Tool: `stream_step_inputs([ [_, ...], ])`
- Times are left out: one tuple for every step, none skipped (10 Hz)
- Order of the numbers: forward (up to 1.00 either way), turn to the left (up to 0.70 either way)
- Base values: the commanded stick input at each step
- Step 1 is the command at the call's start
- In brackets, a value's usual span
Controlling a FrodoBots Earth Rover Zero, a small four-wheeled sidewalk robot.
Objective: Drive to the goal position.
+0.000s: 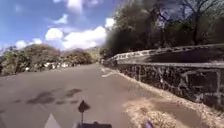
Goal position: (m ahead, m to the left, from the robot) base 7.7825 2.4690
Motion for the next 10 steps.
stream_step_inputs([
  [0.7, 0.0],
  [0.7, 0.0],
  [0.7, 0.0],
  [0.7, 0.0],
  [0.7, 0.0],
  [0.7, 0.0],
  [0.7, 0.0],
  [0.7, 0.0],
  [0.7, 0.0],
  [0.7, 0.0],
])
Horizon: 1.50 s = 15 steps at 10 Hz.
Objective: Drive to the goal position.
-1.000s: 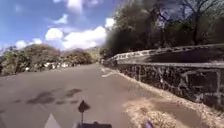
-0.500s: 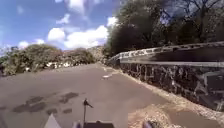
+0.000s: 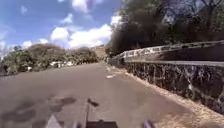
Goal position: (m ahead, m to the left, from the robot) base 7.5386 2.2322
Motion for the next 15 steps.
stream_step_inputs([
  [0.7, 0.0],
  [0.7, 0.0],
  [0.7, 0.0],
  [0.7, 0.0],
  [0.7, 0.0],
  [0.7, 0.0],
  [0.7, 0.0],
  [0.7, 0.0],
  [0.7, 0.0],
  [0.7, 0.0],
  [0.7, 0.0],
  [0.7, 0.0],
  [0.7, 0.0],
  [0.7, 0.0],
  [0.7, 0.0],
])
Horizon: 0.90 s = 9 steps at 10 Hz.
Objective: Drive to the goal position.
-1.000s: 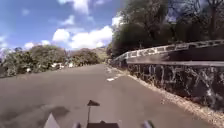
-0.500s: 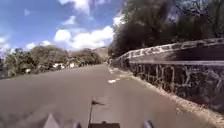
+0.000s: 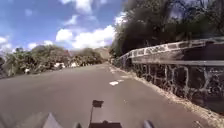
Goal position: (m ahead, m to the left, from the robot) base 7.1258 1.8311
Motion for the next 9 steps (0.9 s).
stream_step_inputs([
  [0.7, 0.0],
  [0.7, 0.0],
  [0.7, 0.0],
  [0.7, 0.0],
  [0.7, 0.0],
  [0.7, 0.0],
  [0.7, 0.0],
  [0.7, 0.0],
  [0.7, 0.0],
])
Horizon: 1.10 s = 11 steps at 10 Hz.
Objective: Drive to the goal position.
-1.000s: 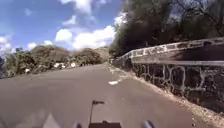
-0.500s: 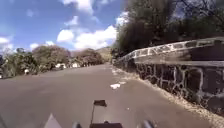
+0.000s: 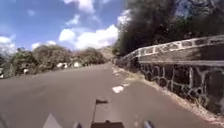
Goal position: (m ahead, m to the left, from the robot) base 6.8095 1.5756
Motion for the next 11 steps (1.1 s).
stream_step_inputs([
  [0.7, 0.0],
  [0.7, 0.0],
  [0.7, 0.0],
  [0.7, 0.0],
  [0.7, 0.0],
  [0.7, 0.0],
  [0.7, 0.0],
  [0.7, 0.0],
  [0.7, 0.0],
  [0.7, 0.0],
  [0.7, 0.0],
])
